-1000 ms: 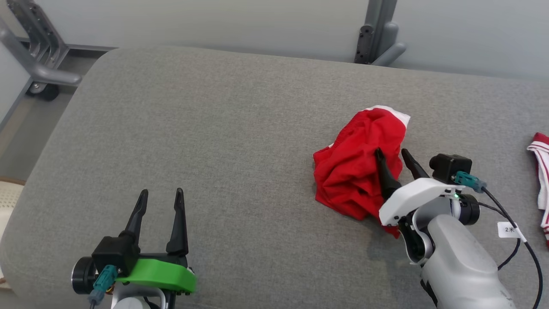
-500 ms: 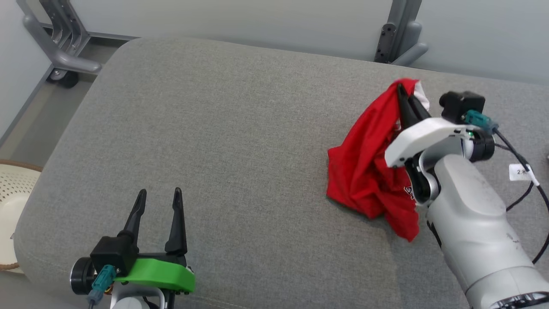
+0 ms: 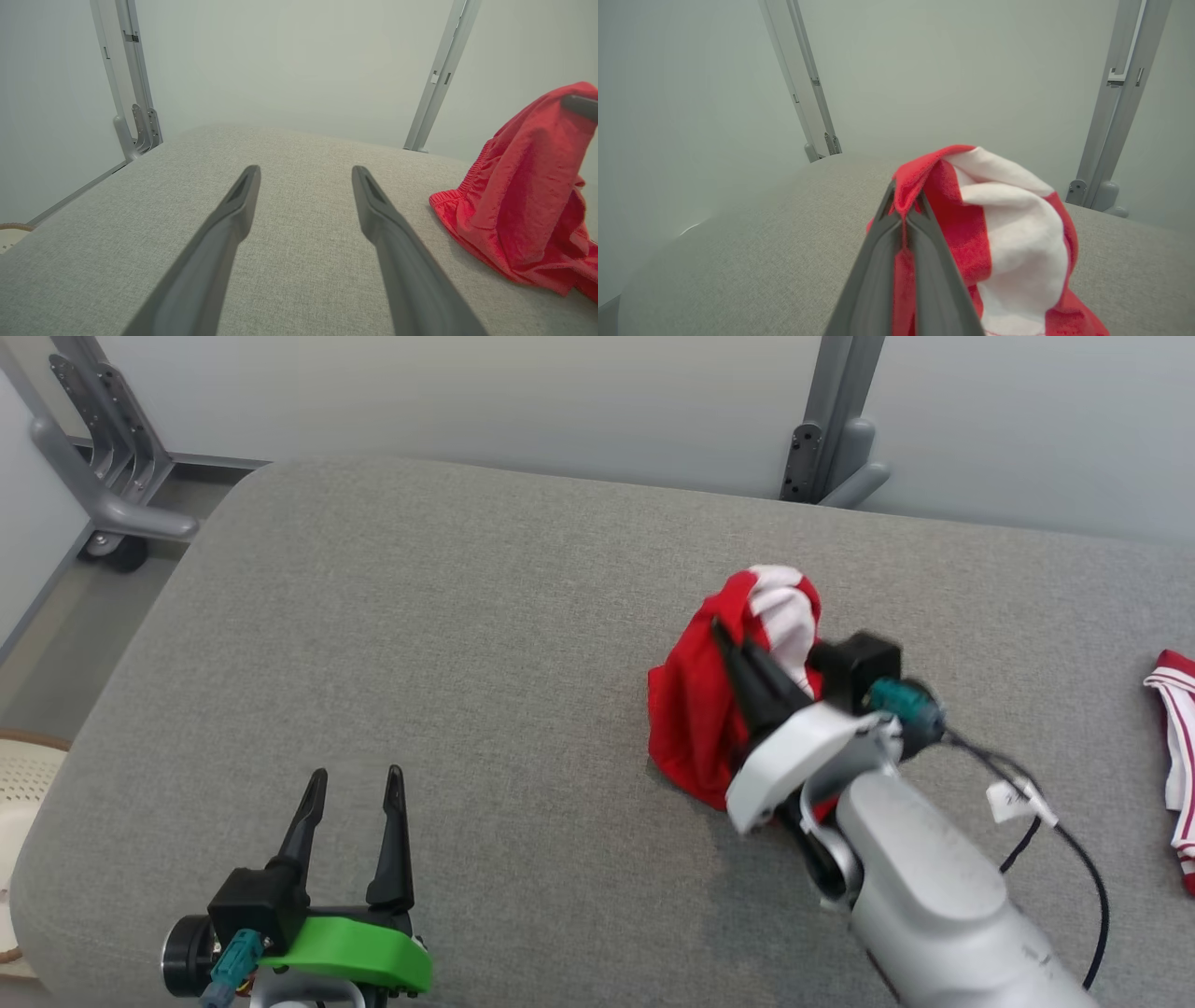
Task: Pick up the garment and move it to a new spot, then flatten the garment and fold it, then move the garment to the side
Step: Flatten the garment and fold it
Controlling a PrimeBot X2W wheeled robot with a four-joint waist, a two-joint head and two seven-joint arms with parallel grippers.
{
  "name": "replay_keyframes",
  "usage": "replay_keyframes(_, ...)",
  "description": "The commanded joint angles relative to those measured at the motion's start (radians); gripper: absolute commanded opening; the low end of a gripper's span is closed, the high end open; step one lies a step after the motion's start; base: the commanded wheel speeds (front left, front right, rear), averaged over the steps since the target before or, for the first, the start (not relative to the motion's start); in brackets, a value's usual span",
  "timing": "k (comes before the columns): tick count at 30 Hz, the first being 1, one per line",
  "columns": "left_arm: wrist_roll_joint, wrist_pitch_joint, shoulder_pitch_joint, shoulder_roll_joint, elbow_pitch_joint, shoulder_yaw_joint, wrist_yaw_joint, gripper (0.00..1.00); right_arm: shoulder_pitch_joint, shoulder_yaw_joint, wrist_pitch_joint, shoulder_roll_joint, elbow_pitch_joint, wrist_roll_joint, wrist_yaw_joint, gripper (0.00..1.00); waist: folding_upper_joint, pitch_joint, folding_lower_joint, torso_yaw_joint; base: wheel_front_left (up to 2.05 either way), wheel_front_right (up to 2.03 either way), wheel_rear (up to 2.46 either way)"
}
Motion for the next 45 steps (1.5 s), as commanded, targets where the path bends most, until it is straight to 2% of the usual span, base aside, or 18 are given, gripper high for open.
replay_keyframes(1,0.009,-0.003,0.011,0.0,-0.001,0.0,-0.003,1.0,0.025,0.014,-0.003,-0.002,-0.009,0.012,-0.001,0.0,0.0024,-0.002,0.0,-0.007,0.0,0.0,0.0)
replay_keyframes(5,0.012,-0.003,0.015,0.0,-0.003,0.001,-0.004,1.0,0.155,0.164,0.017,0.001,-0.081,0.114,-0.001,0.0,0.0024,0.002,0.0,-0.023,0.0,0.0,0.0)
replay_keyframes(9,0.011,-0.003,0.012,0.0,-0.004,0.001,-0.005,1.0,0.241,0.248,0.022,-0.018,-0.11,0.133,-0.001,0.0,0.0024,0.007,0.0,-0.041,0.0,0.0,0.0)
replay_keyframes(17,0.005,-0.003,0.002,0.0,-0.007,0.0,0.001,1.0,0.315,0.3,0.029,-0.042,-0.109,0.085,-0.001,0.0,0.0024,0.02,0.0,-0.07,0.0,0.0,0.0)
replay_keyframes(23,0.0,-0.003,-0.006,0.0,-0.004,-0.005,0.001,1.0,0.302,0.32,0.024,-0.039,-0.084,0.036,-0.001,0.0,0.0024,0.03,0.0,-0.086,0.0,0.0,0.0)
replay_keyframes(24,0.0,-0.003,-0.008,0.0,-0.003,-0.007,0.0,1.0,0.296,0.323,0.022,-0.037,-0.077,0.023,-0.001,0.08,0.0024,0.032,0.0,-0.089,0.0,0.0,0.0)
replay_keyframes(26,-0.002,-0.003,-0.012,0.0,-0.001,-0.009,0.003,1.0,0.292,0.319,0.016,-0.03,-0.065,0.01,-0.001,0.44,0.0024,0.034,0.0,-0.094,0.0,0.0,0.0)
replay_keyframes(27,-0.003,-0.003,-0.014,0.0,-0.002,-0.01,0.004,1.0,0.295,0.306,0.013,-0.025,-0.064,0.014,-0.001,1.0,0.0024,0.035,0.0,-0.097,0.0,0.0,0.0)
replay_keyframes(31,-0.004,-0.003,-0.014,0.0,-0.006,-0.008,0.007,1.0,0.314,0.247,0.003,-0.013,-0.093,0.047,-0.001,1.0,0.0024,0.038,0.0,-0.105,0.0,0.0,0.0)
replay_keyframes(35,0.001,-0.003,-0.012,0.0,-0.008,-0.003,0.005,1.0,0.343,0.135,-0.002,-0.026,-0.161,0.057,-0.001,1.0,0.0024,0.041,0.0,-0.108,0.0,0.0,0.0)
replay_keyframes(38,0.001,-0.003,-0.011,0.0,-0.009,-0.002,0.003,1.0,0.361,0.03,-0.002,-0.037,-0.213,0.024,-0.001,1.0,0.0024,0.045,0.0,-0.107,0.0,0.0,0.0)
replay_keyframes(39,0.001,-0.003,-0.011,0.0,-0.009,-0.002,0.003,1.0,0.361,0.03,-0.002,-0.037,-0.213,0.024,-0.001,1.0,0.0024,0.045,0.0,-0.107,0.0,0.0,0.0)
replay_keyframes(45,-0.001,-0.003,-0.024,0.0,-0.007,-0.013,0.0,1.0,0.366,-0.136,-0.003,-0.023,-0.237,-0.056,-0.001,1.0,0.0024,0.055,0.0,-0.08,0.0,0.0,0.0)
